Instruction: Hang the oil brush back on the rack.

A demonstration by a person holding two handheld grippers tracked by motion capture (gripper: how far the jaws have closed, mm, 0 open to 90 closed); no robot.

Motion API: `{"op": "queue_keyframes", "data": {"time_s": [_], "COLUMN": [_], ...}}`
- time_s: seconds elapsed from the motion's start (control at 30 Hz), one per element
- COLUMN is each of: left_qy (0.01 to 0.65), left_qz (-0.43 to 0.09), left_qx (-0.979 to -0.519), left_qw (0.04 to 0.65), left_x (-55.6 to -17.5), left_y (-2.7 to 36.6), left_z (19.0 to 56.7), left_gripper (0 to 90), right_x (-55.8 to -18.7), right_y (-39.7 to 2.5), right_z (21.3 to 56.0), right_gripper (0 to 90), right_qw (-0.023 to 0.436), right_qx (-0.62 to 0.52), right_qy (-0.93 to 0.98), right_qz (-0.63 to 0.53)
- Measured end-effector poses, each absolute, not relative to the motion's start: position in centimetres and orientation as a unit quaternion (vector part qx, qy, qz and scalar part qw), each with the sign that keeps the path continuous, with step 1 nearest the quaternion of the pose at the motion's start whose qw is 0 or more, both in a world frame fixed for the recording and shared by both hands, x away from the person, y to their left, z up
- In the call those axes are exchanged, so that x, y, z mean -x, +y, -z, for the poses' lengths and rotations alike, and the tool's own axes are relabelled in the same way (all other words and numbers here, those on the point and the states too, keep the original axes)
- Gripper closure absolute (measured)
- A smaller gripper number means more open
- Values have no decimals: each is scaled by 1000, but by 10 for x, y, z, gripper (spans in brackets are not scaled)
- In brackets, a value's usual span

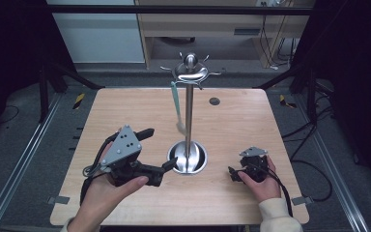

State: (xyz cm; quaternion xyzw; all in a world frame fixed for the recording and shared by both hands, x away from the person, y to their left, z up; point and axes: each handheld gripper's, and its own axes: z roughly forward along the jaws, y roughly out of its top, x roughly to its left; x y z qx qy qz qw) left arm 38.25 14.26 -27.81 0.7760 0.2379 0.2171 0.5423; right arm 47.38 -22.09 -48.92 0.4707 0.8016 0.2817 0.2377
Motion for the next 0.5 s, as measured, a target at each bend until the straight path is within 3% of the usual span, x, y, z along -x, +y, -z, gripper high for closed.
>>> {"op": "queue_keyframes", "data": {"time_s": [0.5], "left_qy": [272], "left_qz": [-206], "left_qx": [-786], "left_qw": [515], "left_x": [-385], "left_y": [165], "left_z": [328], "left_gripper": [46], "right_x": [-473], "right_y": [-223], "right_z": [487], "right_gripper": [77], "right_qw": [244], "right_qx": [-475], "right_qy": [795], "right_qz": [-287]}}
